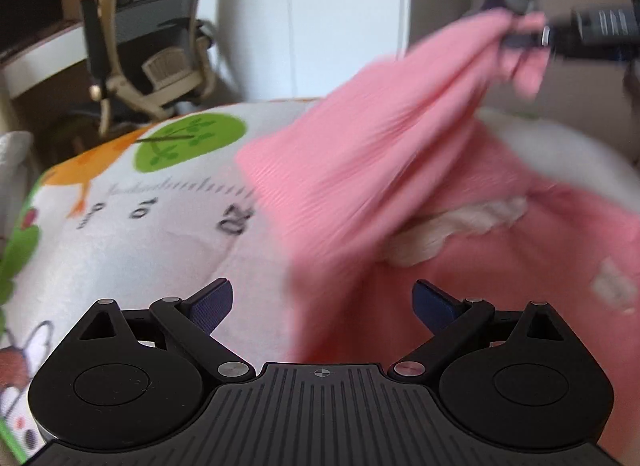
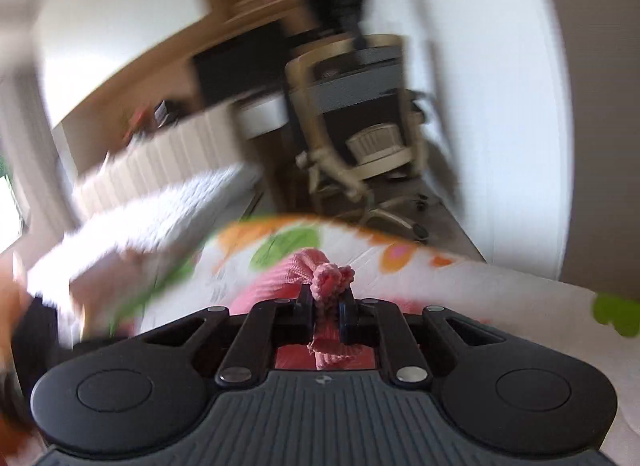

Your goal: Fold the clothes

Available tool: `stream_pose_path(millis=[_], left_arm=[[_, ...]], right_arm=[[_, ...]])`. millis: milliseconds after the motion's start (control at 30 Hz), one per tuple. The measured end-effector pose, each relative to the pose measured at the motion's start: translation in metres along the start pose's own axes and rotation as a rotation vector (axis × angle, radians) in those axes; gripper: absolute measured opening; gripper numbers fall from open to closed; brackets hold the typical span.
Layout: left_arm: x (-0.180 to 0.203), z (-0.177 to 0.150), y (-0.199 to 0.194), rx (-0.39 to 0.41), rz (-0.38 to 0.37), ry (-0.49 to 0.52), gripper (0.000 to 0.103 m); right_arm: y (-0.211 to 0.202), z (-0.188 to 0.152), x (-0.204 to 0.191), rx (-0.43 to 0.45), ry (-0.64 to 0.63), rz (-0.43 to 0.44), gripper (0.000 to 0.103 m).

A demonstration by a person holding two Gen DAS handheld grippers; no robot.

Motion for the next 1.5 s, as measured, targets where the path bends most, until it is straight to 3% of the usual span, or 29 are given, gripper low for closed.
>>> stream_pose_path(millis=[67,133,167,233,300,433,533,633,667,767,833,967,1033,1100,1233,1300,1367,1400,1433,1467,1500], left_arm=[[-0.008,-0.005,0.004,-0.032,0.034,-0.006,0.099],[-0.015,-0.009,0.005,-0.06,0.037,-0.011,0.099],[-0.016,-0.009,0.003,-0.068,0.027,-0.012,0.099],[-0.017,-0.008,-0.005,-0.08,-0.007,-0.017,0.099],[-0.016,0.0,-0.018,-0.076,-0.09,-0.053,0.099],[-0.015,0.038,-0.038,0.019,-0.253,-0.183,0.1],[-0.005,0.071,-0.036,0.124,-0.38,-0.255,0.101],[0.008,0.09,-0.002,0.138,-0.46,-0.329,0.102],[0.008,0.09,0.016,0.111,-0.424,-0.342,0.102],[0.001,0.085,0.07,0.007,-0.292,-0.37,0.102],[-0.005,0.079,0.084,-0.028,-0.235,-0.365,0.102],[-0.029,0.09,0.059,0.01,-0.291,-0.425,0.102],[-0.047,0.096,0.049,0.016,-0.294,-0.467,0.102],[-0.066,0.094,0.056,-0.043,-0.289,-0.521,0.101],[-0.082,0.074,0.084,-0.12,-0.319,-0.631,0.099],[-0.081,0.072,0.092,-0.084,-0.323,-0.642,0.098],[-0.079,0.076,0.098,-0.052,-0.312,-0.633,0.097],[-0.077,0.077,0.1,-0.042,-0.301,-0.625,0.095],[-0.074,0.078,0.102,-0.033,-0.291,-0.618,0.082],[-0.072,0.078,0.103,-0.025,-0.284,-0.611,0.046],[-0.071,0.078,0.1,-0.027,-0.292,-0.61,0.03]], right_arm=[[0.011,-0.009,0.026,-0.067,0.05,-0.061,0.018],[0.026,-0.032,0.047,-0.162,0.057,-0.151,0.034],[0.029,-0.042,0.055,-0.192,0.06,-0.18,0.035],[0.023,-0.054,0.062,-0.2,0.066,-0.19,0.045],[0.01,-0.053,0.062,-0.167,0.035,-0.199,0.055],[-0.02,-0.021,0.037,-0.016,-0.122,-0.209,0.056],[-0.027,0.007,0.02,0.086,-0.143,-0.142,0.053],[-0.004,0.002,0.016,0.004,-0.069,-0.045,0.044],[0.007,-0.005,0.017,-0.042,-0.06,-0.04,0.044],[0.051,-0.041,0.027,-0.216,-0.104,-0.148,0.044],[0.064,-0.055,0.035,-0.269,-0.115,-0.185,0.045],[0.045,-0.026,0.04,-0.182,-0.09,-0.129,0.047],[0.042,-0.01,0.053,-0.148,-0.082,-0.176,0.047],[0.051,-0.004,0.072,-0.157,-0.036,-0.222,0.047],[0.08,-0.014,0.096,-0.167,0.075,-0.249,0.047],[0.094,-0.021,0.092,-0.165,0.083,-0.224,0.047],[0.107,-0.028,0.08,-0.187,0.036,-0.2,0.039],[0.11,-0.033,0.071,-0.2,-0.003,-0.206,0.025],[0.109,-0.036,0.064,-0.208,-0.034,-0.21,0.013],[0.104,-0.036,0.058,-0.208,-0.045,-0.211,0.011],[0.097,-0.033,0.053,-0.196,-0.048,-0.203,0.009]])
Point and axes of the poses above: each gripper's, at about its wrist camera, not at the fingertips, and y roughly the way its jaws point, x to its right, z to its top, the point moved 5 cm from there along y, roughly the way its jaws point, and after that the axes turned 1 degree about x, right-handed, at the moved point
